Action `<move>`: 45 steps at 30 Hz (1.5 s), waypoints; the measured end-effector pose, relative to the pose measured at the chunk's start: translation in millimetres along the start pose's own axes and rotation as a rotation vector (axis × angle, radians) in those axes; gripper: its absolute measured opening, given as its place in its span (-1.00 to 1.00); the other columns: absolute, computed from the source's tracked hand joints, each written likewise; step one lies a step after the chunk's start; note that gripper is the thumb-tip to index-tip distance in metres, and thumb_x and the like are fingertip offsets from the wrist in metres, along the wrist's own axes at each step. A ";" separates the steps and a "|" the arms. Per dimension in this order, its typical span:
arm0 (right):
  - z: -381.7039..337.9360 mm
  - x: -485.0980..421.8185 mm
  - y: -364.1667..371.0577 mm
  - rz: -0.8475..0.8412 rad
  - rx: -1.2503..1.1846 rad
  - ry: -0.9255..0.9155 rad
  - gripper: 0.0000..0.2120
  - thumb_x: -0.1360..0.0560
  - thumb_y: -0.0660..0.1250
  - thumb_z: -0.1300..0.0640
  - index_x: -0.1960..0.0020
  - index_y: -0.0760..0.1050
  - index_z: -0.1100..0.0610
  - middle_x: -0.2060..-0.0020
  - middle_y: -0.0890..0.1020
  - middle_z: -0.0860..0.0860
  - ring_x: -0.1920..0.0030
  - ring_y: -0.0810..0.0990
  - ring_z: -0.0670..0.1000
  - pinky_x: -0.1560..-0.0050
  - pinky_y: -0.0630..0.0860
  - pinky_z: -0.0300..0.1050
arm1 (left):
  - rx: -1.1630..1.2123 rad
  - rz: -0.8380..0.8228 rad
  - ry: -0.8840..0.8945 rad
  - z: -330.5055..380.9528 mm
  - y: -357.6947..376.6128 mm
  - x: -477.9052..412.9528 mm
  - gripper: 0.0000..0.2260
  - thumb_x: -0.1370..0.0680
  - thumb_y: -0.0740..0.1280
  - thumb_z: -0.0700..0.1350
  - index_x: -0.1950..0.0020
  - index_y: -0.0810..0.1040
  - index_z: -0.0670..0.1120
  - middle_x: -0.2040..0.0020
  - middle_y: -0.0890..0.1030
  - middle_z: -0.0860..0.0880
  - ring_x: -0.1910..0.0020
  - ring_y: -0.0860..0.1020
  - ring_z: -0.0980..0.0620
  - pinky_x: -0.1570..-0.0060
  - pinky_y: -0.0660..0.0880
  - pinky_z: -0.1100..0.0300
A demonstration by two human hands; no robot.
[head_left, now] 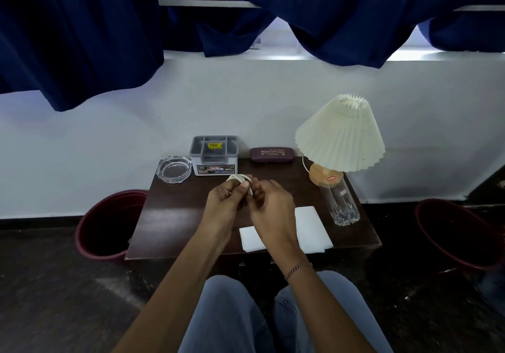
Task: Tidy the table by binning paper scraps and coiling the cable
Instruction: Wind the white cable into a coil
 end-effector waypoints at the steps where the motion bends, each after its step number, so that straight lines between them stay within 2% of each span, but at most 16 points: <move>1: 0.2 0.5 -2.4 0.015 0.000 -0.021 -0.90 -0.46 0.33 0.21 0.08 0.59 0.22 0.18 0.62 0.14 0.21 0.58 0.10 0.27 0.26 -0.33 | 0.058 -0.042 -0.025 0.0 1.1 0.0 -0.80 -0.57 0.14 -0.33 -0.05 0.55 -0.22 0.18 0.67 -0.02 0.24 0.63 0.20 0.17 0.53 0.42; 5: -0.4 1.8 -6.9 0.028 0.006 -0.097 -0.85 -0.49 0.30 0.22 -0.01 0.58 0.23 0.16 0.62 0.13 0.19 0.58 0.09 0.24 0.25 -0.36 | 0.232 -0.174 -0.093 1.7 4.3 2.6 -0.75 -0.60 0.06 -0.32 -0.15 0.48 -0.28 -0.03 0.62 -0.14 0.11 0.65 0.14 0.05 0.55 0.37; 11: 0.2 5.8 -7.6 0.056 -0.140 -0.123 -0.88 -0.47 0.32 0.28 -0.01 0.55 0.20 0.14 0.62 0.10 0.18 0.59 0.00 0.17 0.46 -0.28 | 0.288 -0.197 -0.063 4.6 2.3 2.7 -0.77 -0.58 0.12 -0.28 -0.13 0.51 -0.30 0.04 0.70 -0.09 0.07 0.66 0.09 0.08 0.59 0.32; 14: 6.3 9.1 -10.9 0.144 -0.367 0.014 -0.68 -0.41 0.39 0.30 -0.04 0.34 0.08 0.22 0.62 -0.02 0.20 0.58 -0.23 0.16 0.45 -0.49 | 0.290 -0.187 -0.060 4.5 4.5 2.0 -0.78 -0.58 0.13 -0.27 -0.08 0.54 -0.27 0.10 0.72 -0.09 0.10 0.67 0.09 0.09 0.59 0.33; 17: 7.0 9.4 -9.9 0.155 -0.438 0.040 -0.58 -0.39 0.42 0.30 0.03 0.23 -0.01 0.27 0.61 -0.11 0.19 0.58 -0.30 0.15 0.42 -0.53 | 0.318 -0.167 -0.077 2.8 3.6 0.2 -0.77 -0.59 0.13 -0.22 -0.07 0.54 -0.26 0.10 0.72 -0.09 0.09 0.67 0.08 0.10 0.59 0.33; 20: 6.0 3.7 -10.6 0.090 -0.495 0.025 -0.56 -0.36 0.44 0.31 0.12 0.26 -0.10 0.27 0.63 -0.09 0.20 0.61 -0.25 0.14 0.45 -0.49 | 0.332 -0.131 -0.128 2.4 0.9 -1.0 -0.77 -0.59 0.12 -0.20 -0.04 0.55 -0.25 0.14 0.72 -0.08 0.15 0.68 0.10 0.21 0.59 0.36; 23: 2.3 3.7 -10.4 0.072 -0.474 -0.017 -0.54 -0.31 0.50 0.28 0.11 0.29 -0.12 0.27 0.62 -0.16 0.22 0.61 -0.26 0.21 0.50 -0.46 | 0.389 -0.089 -0.217 1.9 1.9 0.5 -0.74 -0.56 0.10 -0.18 0.05 0.56 -0.24 0.34 0.70 -0.06 0.32 0.67 0.12 0.39 0.54 0.41; 26: -2.7 13.6 -10.1 0.189 -0.485 -0.032 -0.48 -0.30 0.51 0.28 0.07 0.29 -0.18 0.18 0.63 -0.12 0.17 0.60 -0.28 0.20 0.48 -0.51 | 0.429 -0.036 -0.243 4.3 7.4 -0.3 -0.73 -0.53 0.10 -0.14 0.11 0.56 -0.23 0.42 0.67 -0.06 0.40 0.65 0.09 0.43 0.50 0.39; 28: -1.3 19.4 -12.3 0.280 -0.571 -0.003 -0.44 -0.25 0.54 0.25 0.02 0.30 -0.20 0.10 0.55 -0.04 0.11 0.59 -0.16 0.19 0.53 -0.42 | 0.436 0.027 -0.261 3.5 9.3 -1.4 -0.70 -0.55 0.13 -0.06 0.18 0.55 -0.20 0.39 0.68 -0.09 0.41 0.65 0.05 0.39 0.53 0.33; 30: 8.7 21.8 -15.3 0.337 -0.674 0.122 -0.50 -0.26 0.54 0.15 -0.03 0.35 -0.12 0.07 0.50 0.04 0.08 0.54 -0.07 0.17 0.57 -0.27 | 0.487 0.130 -0.249 1.1 4.6 -3.3 -0.67 -0.58 0.13 -0.04 0.29 0.48 -0.18 0.52 0.61 -0.05 0.49 0.63 0.05 0.44 0.55 0.33; 32: 26.7 22.3 -8.3 0.227 -0.742 0.405 -0.66 -0.38 0.39 -0.05 -0.09 0.45 0.04 0.10 0.55 0.05 0.09 0.54 -0.03 0.13 0.59 -0.16 | 0.556 0.207 -0.249 -3.1 -4.2 -5.2 -0.58 -0.59 0.12 -0.08 0.45 0.45 -0.17 0.65 0.47 -0.02 0.62 0.53 0.07 0.53 0.51 0.35; 34: 37.7 27.6 12.0 -0.105 -0.866 0.727 -0.52 -0.48 0.16 -0.19 -0.13 0.52 0.17 0.13 0.60 0.05 0.12 0.55 -0.02 0.19 0.55 -0.21 | 0.528 0.201 -0.290 -8.6 -11.4 -4.8 -0.46 -0.57 0.12 -0.08 0.64 0.39 -0.11 0.71 0.36 0.01 0.67 0.43 0.09 0.57 0.43 0.40; 36: 36.3 35.8 25.9 -0.400 -0.979 0.876 -0.47 -0.53 0.07 -0.19 -0.11 0.55 0.21 0.13 0.63 0.07 0.10 0.56 -0.01 0.16 0.51 -0.22 | 0.437 0.158 -0.337 -14.5 -13.2 -2.2 -0.43 -0.55 0.11 -0.07 0.70 0.30 -0.06 0.73 0.30 0.02 0.70 0.38 0.10 0.58 0.38 0.43; 38: 33.8 38.1 31.3 -0.503 -1.060 0.864 -0.62 -0.54 0.16 -0.11 0.01 0.59 0.17 0.17 0.63 0.06 0.13 0.55 -0.02 0.16 0.53 -0.24 | 0.363 0.132 -0.359 -19.5 -13.8 -0.9 -0.44 -0.55 0.10 -0.06 0.69 0.25 -0.05 0.74 0.25 0.02 0.71 0.34 0.10 0.59 0.35 0.42; 40: 34.1 37.0 33.2 -0.503 -1.085 0.814 -0.80 -0.53 0.26 0.06 0.11 0.60 0.15 0.20 0.62 0.04 0.18 0.55 -0.05 0.21 0.55 -0.30 | 0.273 0.143 -0.362 -22.7 -16.1 -1.8 -0.45 -0.55 0.13 -0.06 0.69 0.22 -0.03 0.74 0.23 0.02 0.71 0.32 0.09 0.58 0.31 0.39; 45: 43.4 38.1 37.9 -0.470 -1.016 0.762 -0.92 -0.47 0.35 0.23 0.09 0.61 0.19 0.23 0.62 0.03 0.20 0.56 -0.09 0.21 0.57 -0.36 | -0.045 0.228 -0.317 -23.2 -25.3 -10.6 -0.49 -0.51 0.24 -0.08 0.66 0.24 -0.05 0.73 0.30 -0.01 0.72 0.34 0.05 0.54 0.30 0.33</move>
Point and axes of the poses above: each hand's wrist, its own x-axis away from the middle knuckle, its own y-axis out of the palm, z = x × y, the point moved 5 cm from there along -x, towards the middle knuckle
